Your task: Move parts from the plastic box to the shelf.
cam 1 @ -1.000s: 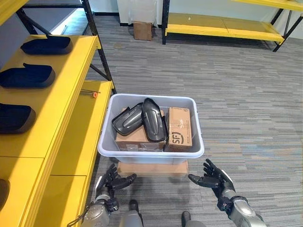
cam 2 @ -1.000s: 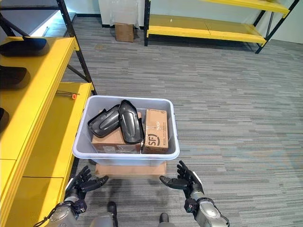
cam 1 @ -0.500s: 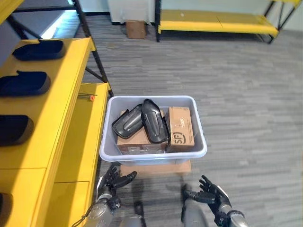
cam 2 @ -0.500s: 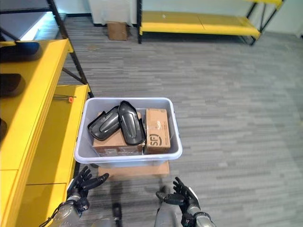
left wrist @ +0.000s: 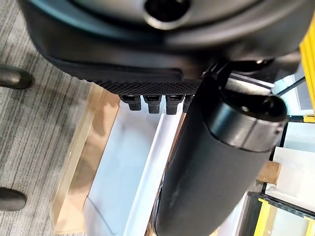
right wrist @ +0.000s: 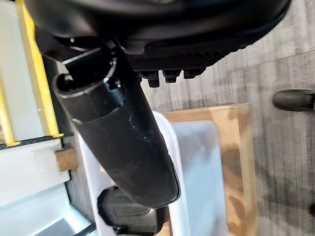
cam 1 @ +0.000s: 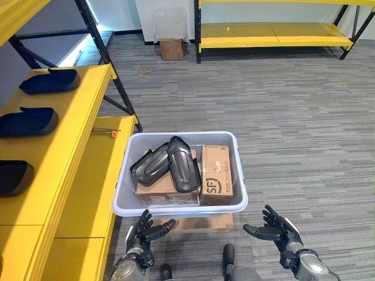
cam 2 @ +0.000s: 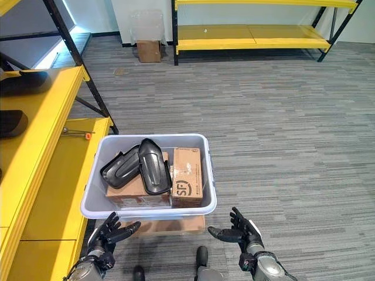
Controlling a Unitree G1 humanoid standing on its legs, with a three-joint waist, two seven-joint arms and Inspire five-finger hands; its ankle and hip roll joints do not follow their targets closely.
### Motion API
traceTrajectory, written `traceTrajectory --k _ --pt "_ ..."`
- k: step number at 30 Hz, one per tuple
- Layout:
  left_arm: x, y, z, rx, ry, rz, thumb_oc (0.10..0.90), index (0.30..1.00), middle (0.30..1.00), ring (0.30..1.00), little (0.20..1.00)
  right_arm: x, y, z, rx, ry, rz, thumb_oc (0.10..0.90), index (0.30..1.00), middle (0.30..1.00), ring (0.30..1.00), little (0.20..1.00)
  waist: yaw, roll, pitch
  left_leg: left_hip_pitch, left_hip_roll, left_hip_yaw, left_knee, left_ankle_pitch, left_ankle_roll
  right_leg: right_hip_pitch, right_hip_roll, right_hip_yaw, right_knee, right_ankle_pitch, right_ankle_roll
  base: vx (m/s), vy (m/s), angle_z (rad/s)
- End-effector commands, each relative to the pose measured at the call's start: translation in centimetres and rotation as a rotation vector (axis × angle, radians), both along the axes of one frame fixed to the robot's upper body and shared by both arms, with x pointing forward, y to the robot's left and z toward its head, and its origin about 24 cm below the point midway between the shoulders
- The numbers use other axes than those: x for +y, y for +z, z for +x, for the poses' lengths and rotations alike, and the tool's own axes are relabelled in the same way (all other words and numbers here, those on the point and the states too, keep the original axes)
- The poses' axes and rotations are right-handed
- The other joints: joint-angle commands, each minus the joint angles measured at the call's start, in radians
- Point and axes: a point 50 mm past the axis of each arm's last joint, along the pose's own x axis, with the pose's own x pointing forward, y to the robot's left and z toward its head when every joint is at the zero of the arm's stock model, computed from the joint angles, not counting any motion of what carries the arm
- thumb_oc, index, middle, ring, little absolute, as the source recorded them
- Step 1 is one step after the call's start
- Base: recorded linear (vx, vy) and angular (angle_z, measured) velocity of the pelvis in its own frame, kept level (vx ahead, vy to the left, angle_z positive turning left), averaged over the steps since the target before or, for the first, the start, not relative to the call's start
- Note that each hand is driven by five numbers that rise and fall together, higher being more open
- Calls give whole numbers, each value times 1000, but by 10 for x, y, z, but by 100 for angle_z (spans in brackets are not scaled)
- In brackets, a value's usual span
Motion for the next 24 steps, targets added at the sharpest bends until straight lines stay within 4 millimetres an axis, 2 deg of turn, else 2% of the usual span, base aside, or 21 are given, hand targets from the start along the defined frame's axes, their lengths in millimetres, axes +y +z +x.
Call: traceTrajectory --k 1,3,6,7,9,10,11,13,14,16,18,19,21,24 --pt "25 32 20 -176 -5 100 900 1000 1000 1000 1000 -7 60 35 -323 29 -128 900 1000 1000 1000 1000 10 -61 -27 4 48 9 80 -44 -9 24 -143 33 129 -180 117 0 0 0" --pt "25 32 20 -178 -8 100 900 1000 1000 1000 1000 -8 65 37 -345 34 -156 900 1000 1000 1000 1000 11 -61 -27 6 47 9 79 -44 -9 27 -144 33 128 -179 117 0 0 0" --pt "24 34 21 -188 -20 110 900 1000 1000 1000 1000 -11 92 50 -456 71 -286 900 1000 1000 1000 1000 13 -58 -27 14 43 14 72 -45 -8 29 -148 35 125 -175 122 4 7 1" --pt "24 35 22 -191 -34 116 900 1000 1000 1000 1000 -12 110 59 -522 110 -389 900 1000 1000 1000 1000 16 -58 -28 14 42 14 74 -48 -7 29 -150 37 126 -175 123 0 0 0" --pt "24 35 22 -192 -34 116 900 1000 1000 1000 1000 -12 111 59 -523 110 -390 900 1000 1000 1000 1000 16 -58 -27 14 42 14 75 -49 -7 29 -150 37 126 -176 123 0 0 0" --pt "22 37 25 -211 -42 114 900 1000 1000 1000 1000 -6 145 77 -660 171 -570 900 1000 1000 1000 1000 27 -57 -25 12 41 13 85 -55 -4 26 -155 43 132 -175 126 0 0 0" --pt "22 37 25 -212 -41 114 900 1000 1000 1000 1000 -6 145 78 -661 172 -570 900 1000 1000 1000 1000 26 -57 -24 12 41 13 85 -56 -4 26 -155 44 132 -176 126 -1 17 -6" --pt "20 40 29 -230 -60 113 900 1000 1000 1000 1000 4 168 93 -752 222 -672 900 1000 1000 1000 1000 36 -56 -20 8 39 10 91 -58 -3 25 -158 45 136 -176 127 0 0 0" --pt "18 41 31 -238 -77 110 900 1000 1000 1000 1000 18 182 107 -800 288 -722 900 1000 1000 1000 1000 50 -56 -18 4 37 5 95 -58 -3 25 -161 43 136 -175 127 0 0 0" --pt "17 40 32 -236 -82 105 900 1000 1000 1000 1000 26 186 113 -825 307 -729 900 1000 1000 1000 1000 56 -56 -15 3 36 2 96 -58 -2 27 -162 42 136 -175 127 0 0 0" --pt "15 41 33 -241 -95 102 900 1000 1000 1000 1000 48 205 136 -876 400 -879 900 1000 1000 1000 1000 83 -57 -11 -3 34 -4 98 -56 -3 32 -167 36 135 -174 128 -3 -2 2" --pt "16 41 34 -243 -91 101 900 1000 1000 1000 1000 50 205 138 -880 402 -880 900 1000 1000 1000 1000 79 -57 -9 -3 34 -4 98 -57 -3 33 -167 36 135 -174 128 -18 -2 8" --pt "13 43 36 -256 -105 95 900 1000 1000 1000 1000 64 210 155 -873 444 -945 900 1000 1000 1000 1000 96 -56 -2 -8 30 -12 103 -56 -2 35 -170 33 137 -173 127 -20 5 11" --pt "13 44 38 -262 -111 96 900 1000 1000 1000 1000 76 211 170 -843 501 -1020 900 1000 1000 1000 1000 110 -57 6 -16 28 -18 104 -53 -3 37 -174 27 137 -173 125 -27 1 8"
